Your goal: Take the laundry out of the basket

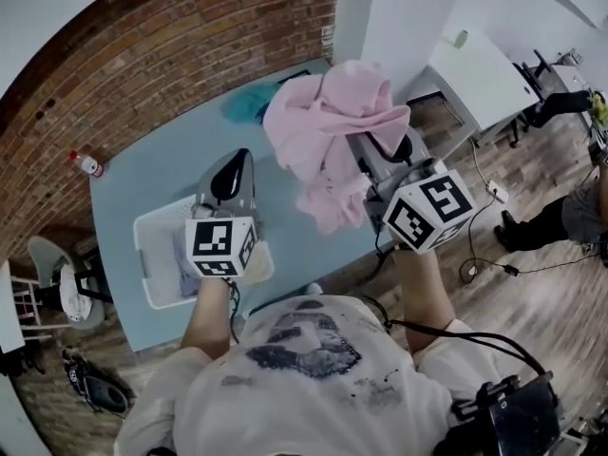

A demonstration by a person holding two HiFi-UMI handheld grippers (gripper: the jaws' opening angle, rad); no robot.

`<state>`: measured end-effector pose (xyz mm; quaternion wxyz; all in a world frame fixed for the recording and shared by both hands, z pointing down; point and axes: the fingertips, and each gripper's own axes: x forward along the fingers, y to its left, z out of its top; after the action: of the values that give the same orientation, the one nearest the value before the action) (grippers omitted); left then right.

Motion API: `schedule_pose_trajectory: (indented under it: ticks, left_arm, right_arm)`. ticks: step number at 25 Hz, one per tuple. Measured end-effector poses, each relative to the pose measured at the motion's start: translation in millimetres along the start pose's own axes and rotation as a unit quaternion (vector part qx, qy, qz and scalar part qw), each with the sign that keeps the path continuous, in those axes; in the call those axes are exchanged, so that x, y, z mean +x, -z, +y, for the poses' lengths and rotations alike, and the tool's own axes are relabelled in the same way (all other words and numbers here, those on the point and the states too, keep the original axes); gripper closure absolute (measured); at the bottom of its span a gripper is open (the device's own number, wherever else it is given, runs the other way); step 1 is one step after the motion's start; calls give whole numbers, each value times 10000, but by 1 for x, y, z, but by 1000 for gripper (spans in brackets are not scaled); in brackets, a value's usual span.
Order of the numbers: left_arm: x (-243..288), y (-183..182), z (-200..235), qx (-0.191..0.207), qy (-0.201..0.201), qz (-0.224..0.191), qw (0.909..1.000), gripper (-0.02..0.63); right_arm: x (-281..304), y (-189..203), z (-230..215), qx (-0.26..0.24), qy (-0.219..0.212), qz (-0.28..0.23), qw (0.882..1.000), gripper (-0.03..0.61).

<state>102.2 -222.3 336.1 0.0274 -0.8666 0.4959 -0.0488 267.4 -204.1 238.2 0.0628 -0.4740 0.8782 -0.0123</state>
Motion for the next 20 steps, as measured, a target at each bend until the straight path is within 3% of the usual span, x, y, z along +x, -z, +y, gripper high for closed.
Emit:
schedule_pose_trajectory:
  ticks: [7,20]
  left_arm:
    - [32,15,-50,-1,239,234,9994,623]
    - [38,77,-62,38,181,758,9970,623]
  right_arm:
    - [-31,34,-47,-111,318,365,9988,494]
    - [-28,156,-67,244,347,1398,9893,494]
